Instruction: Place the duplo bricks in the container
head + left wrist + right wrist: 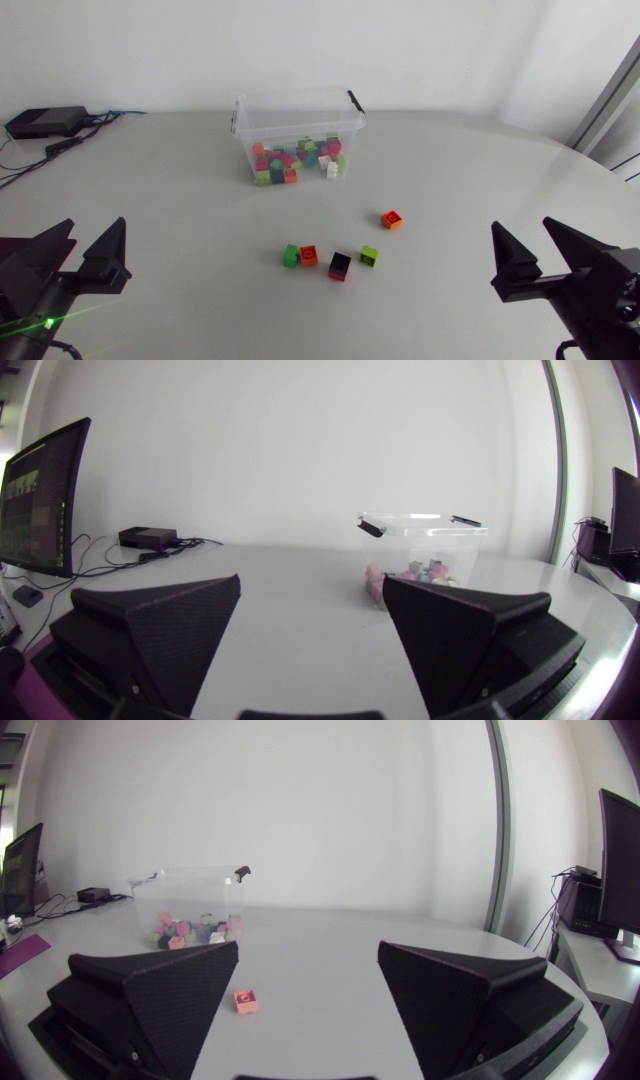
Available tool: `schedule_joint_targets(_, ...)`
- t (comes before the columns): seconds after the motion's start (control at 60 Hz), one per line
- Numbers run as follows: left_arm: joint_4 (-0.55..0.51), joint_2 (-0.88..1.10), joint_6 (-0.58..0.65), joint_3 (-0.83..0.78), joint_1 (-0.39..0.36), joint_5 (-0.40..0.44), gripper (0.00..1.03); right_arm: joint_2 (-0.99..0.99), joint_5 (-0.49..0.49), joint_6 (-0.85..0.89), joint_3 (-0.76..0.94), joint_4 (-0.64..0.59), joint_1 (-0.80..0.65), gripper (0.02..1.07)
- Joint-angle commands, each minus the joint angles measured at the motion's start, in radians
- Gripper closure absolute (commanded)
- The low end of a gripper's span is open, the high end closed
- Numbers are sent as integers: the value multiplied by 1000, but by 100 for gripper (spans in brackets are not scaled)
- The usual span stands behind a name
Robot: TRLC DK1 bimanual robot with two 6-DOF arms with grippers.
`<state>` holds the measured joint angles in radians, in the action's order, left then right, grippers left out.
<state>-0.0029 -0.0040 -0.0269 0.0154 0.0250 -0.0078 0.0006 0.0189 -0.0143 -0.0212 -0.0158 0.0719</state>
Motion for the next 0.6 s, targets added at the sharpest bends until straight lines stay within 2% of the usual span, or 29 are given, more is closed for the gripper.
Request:
schedule_joint_targets(0.0,-6,-10,-15,-14,-5,2,4,-7,-7,7,21,8,-3,6)
schedule_joint_targets(0.4,3,-11,-16,-5,9,-6,4,-7,-7,11,18,11,-7,6)
schedule_joint_targets(0.583,-28,10,-15,58,-2,-4,4,6,-8,11,-23,10,-14,6)
